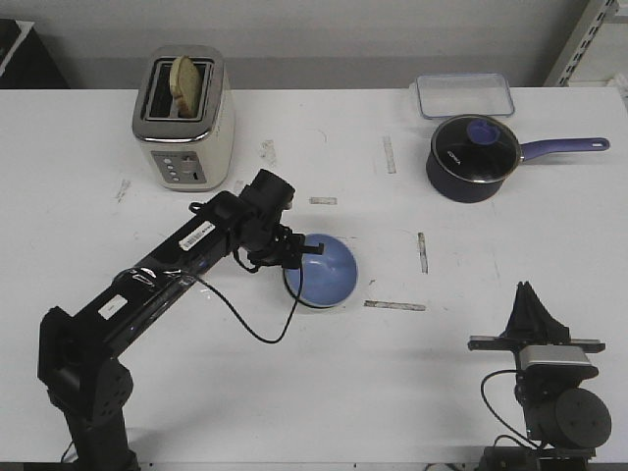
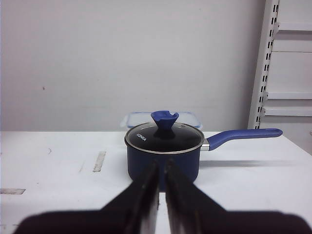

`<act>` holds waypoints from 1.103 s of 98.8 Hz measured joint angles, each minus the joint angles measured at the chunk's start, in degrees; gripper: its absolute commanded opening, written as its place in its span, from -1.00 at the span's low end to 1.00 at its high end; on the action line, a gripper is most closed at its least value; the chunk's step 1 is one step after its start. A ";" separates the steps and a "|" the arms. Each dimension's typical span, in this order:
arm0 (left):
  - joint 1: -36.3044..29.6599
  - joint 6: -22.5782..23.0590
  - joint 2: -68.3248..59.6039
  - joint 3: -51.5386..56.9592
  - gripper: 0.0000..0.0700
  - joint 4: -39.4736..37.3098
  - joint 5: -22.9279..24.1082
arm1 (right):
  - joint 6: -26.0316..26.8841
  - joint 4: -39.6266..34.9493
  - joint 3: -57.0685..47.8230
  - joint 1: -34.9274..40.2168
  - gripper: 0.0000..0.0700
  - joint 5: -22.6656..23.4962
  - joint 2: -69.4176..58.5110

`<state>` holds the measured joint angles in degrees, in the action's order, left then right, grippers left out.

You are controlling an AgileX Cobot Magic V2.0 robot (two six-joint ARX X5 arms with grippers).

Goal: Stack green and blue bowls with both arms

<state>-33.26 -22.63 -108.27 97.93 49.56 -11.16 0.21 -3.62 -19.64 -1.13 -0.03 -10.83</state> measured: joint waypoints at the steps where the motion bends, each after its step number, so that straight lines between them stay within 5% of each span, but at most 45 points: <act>1: 0.00 0.00 0.00 0.00 -0.61 0.02 -0.15 | -0.02 0.00 0.00 -0.02 -0.97 0.00 0.00; 7: -0.15 0.00 0.00 0.00 -0.56 0.24 -0.63 | 0.00 0.00 0.00 0.00 -0.97 0.00 0.00; 23: -0.66 0.17 0.33 0.00 -0.06 1.64 -0.66 | -0.02 0.00 0.00 -0.02 -0.97 0.00 0.00; 60: -0.72 3.32 7.91 -0.26 -0.07 -0.26 -0.57 | 0.00 0.00 0.00 -0.02 -0.97 0.02 0.02; 100: 3.15 19.63 25.53 -23.17 -0.11 -30.14 -0.52 | 0.00 0.00 0.00 0.00 -0.97 0.00 0.04; 101: 5.55 23.74 30.77 -32.17 -0.26 -40.52 -0.52 | 0.00 0.00 0.00 -0.02 -0.97 0.00 0.04; 109: 7.48 25.81 34.58 -39.04 -0.46 -48.54 -0.52 | 0.00 0.00 0.00 0.00 -0.97 0.00 0.04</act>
<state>-25.78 3.18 -73.69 58.89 1.02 -11.68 0.21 -3.62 -19.64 -1.13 -0.03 -10.79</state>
